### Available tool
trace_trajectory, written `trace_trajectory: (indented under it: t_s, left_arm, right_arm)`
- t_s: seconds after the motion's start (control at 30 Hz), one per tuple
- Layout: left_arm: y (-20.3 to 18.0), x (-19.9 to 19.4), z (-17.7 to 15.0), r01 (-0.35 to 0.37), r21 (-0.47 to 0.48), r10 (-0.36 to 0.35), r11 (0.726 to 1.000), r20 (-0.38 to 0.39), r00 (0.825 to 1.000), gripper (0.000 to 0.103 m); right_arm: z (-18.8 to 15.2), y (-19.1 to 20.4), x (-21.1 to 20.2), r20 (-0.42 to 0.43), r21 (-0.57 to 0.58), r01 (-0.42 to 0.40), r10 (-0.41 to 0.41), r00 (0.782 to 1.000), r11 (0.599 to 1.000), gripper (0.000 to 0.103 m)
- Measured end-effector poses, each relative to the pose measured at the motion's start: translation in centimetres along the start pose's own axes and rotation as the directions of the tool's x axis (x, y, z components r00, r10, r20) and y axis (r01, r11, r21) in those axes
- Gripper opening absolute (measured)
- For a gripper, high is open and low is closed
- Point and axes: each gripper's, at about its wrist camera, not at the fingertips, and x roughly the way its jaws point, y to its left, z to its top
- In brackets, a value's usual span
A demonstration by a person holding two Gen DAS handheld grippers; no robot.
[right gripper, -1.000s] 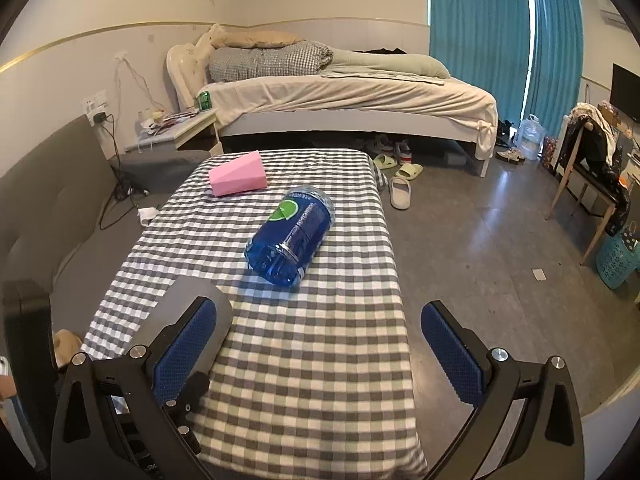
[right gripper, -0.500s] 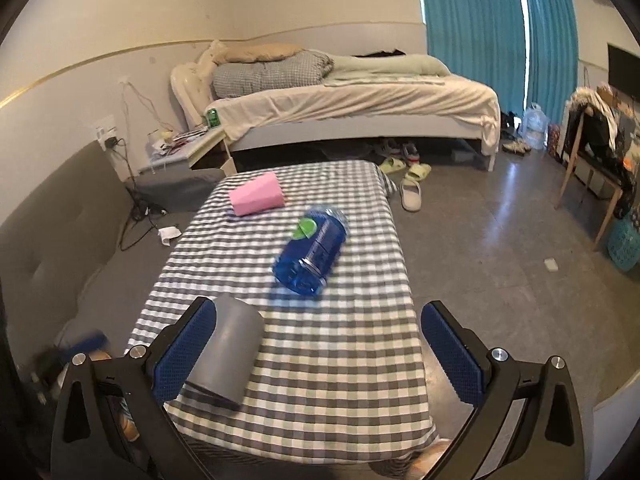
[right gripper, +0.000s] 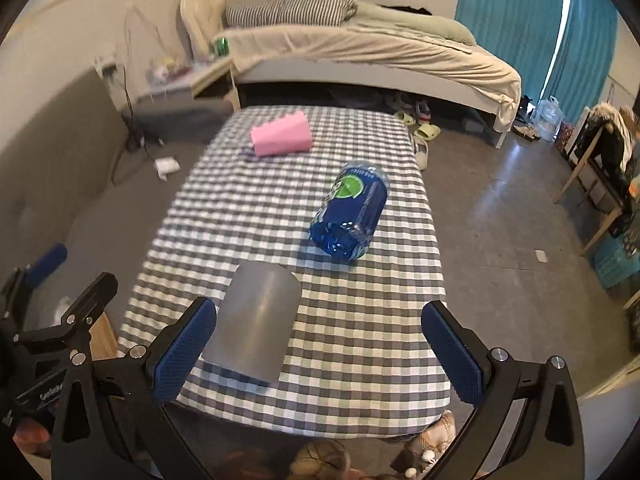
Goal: Flip cup upside down
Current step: 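Close the right gripper on the grey cup while the left gripper releases it, then rotate the grey cup in the right gripper so its closed bottom faces up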
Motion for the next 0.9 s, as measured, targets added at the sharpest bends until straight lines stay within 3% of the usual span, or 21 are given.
trace_trajectory:
  t_s: [0.13,0.37,0.53,0.7,0.8,0.9]
  left_arm:
    - [0.8,1.8,-0.6,-0.01,-0.008,0.01,1.0,-0.048,0.999,0.099]
    - [1.9,4.0,-1.0,-0.006,-0.046,0.002,0.999,-0.098,0.995,0.099]
    - [2.8,4.9,-1.0,-0.024,-0.085,0.013,0.996,-0.124,0.992,0.099]
    - [3.9,5.4,-1.3,-0.007,-0.146,-0.013,0.989,-0.134,0.991,0.099]
    - [3.8,5.5,-1.5,-0.038,-0.127,0.018,0.991,-0.154,0.988,0.099]
    - [3.7,5.3,-1.4,-0.048,-0.112,0.031,0.993,-0.144,0.989,0.099]
  right_arm:
    - [0.4,1.8,2.8,-0.083,-0.043,0.024,-0.028,0.996,0.999,0.103]
    - [1.0,3.3,7.9,-0.222,-0.036,-0.002,-0.005,0.975,0.999,0.102]
    - [1.7,3.0,11.0,-0.289,0.033,-0.035,0.043,0.956,0.999,0.085]
    - [1.9,2.8,13.1,-0.347,0.105,-0.08,0.112,0.931,0.991,0.082]
    - [1.7,3.1,14.4,-0.384,0.136,-0.104,0.149,0.911,0.985,0.082]
    - [1.6,3.3,15.0,-0.389,0.163,-0.135,0.19,0.902,0.977,0.075]
